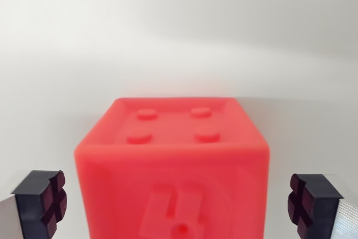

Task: Destack cube

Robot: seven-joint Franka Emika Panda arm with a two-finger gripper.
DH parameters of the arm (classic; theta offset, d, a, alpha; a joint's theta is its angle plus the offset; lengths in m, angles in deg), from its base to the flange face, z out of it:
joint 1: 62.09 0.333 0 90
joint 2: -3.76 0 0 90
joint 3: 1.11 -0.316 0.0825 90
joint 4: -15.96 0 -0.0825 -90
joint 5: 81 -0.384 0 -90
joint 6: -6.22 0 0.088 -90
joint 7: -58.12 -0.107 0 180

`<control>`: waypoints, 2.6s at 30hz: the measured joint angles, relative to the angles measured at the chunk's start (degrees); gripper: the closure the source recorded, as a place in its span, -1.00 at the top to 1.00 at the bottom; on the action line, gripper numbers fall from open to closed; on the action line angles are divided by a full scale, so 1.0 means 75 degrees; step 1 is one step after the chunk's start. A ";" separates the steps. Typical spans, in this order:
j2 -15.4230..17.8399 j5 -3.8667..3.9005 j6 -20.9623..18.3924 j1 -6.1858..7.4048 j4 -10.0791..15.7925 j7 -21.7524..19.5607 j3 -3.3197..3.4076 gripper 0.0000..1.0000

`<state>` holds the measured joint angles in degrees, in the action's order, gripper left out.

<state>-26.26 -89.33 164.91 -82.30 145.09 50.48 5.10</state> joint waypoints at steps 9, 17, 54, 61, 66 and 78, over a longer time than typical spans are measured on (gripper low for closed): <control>0.0476 0.0056 -0.0348 0.0117 0.0124 -0.0036 0.0135 1.00; 0.1039 0.0188 -0.0801 0.0232 0.0222 -0.0129 0.0283 1.00; 0.3459 0.0949 -0.3440 0.0368 -0.0053 -0.0655 0.0509 1.00; 0.3776 0.1030 -0.3958 0.0367 -0.0263 -0.0717 0.0509 1.00; 0.3926 0.1057 -0.4241 0.0367 -0.0396 -0.0739 0.0509 1.00; 0.4179 0.1104 -0.4765 0.0367 -0.0671 -0.0771 0.0509 1.00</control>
<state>5.08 -81.05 129.18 -79.55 140.05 44.70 8.92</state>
